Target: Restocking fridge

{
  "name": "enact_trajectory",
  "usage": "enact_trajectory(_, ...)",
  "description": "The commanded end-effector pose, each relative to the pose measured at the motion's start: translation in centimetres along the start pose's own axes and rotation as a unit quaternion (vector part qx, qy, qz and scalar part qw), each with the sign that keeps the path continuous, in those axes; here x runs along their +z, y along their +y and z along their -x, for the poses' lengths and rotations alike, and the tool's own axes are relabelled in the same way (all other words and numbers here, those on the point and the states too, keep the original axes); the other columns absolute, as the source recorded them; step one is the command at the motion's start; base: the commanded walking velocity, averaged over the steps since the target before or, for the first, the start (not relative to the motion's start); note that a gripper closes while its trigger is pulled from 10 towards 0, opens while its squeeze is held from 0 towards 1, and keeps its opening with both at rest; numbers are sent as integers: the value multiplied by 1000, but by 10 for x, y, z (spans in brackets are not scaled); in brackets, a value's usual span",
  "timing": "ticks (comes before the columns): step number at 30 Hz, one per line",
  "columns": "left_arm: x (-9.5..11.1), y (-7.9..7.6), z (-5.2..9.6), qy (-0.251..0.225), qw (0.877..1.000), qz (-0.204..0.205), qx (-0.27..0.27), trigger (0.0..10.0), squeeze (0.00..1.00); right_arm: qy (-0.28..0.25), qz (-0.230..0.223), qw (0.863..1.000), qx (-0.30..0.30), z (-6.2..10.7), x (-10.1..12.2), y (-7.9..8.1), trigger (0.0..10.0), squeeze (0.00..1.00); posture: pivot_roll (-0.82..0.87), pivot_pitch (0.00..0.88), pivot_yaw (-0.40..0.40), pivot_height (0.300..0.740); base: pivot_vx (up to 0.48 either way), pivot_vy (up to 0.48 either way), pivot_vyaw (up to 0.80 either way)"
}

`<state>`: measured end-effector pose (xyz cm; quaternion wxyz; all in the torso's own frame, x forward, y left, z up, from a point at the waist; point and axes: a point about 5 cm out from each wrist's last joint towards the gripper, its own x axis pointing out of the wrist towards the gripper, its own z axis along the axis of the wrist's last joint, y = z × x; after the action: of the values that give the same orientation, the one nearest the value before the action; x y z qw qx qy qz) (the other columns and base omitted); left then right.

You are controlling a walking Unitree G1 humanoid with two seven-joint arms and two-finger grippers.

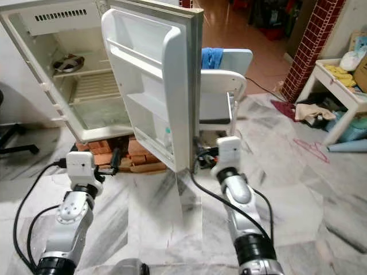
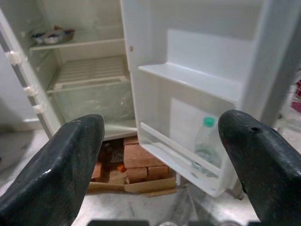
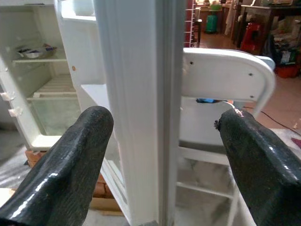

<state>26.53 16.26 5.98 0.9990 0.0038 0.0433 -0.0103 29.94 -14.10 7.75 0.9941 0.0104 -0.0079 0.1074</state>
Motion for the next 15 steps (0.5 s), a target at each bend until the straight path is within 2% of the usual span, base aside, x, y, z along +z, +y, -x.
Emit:
enact_trajectory(1,4,2,-1,-8,1000,-3,-1,10000,0,-13,1,1000,9,-6,6,7,10000,0,-16,0,32,740,326,0,0)
enact_trajectory(8,3,-3,0,-8,1000,-1,-8,10000,0,-18,6,1000,-5,-6,7,5,10000,0,-19,0,29,740,374,0,0)
enact_trajectory(15,2,-7,-1,-5,1000,-4,-10,10000,0,-25,8,999,-19,-9,12,-1,10000,0,-22,0,26,740,472,0,0)
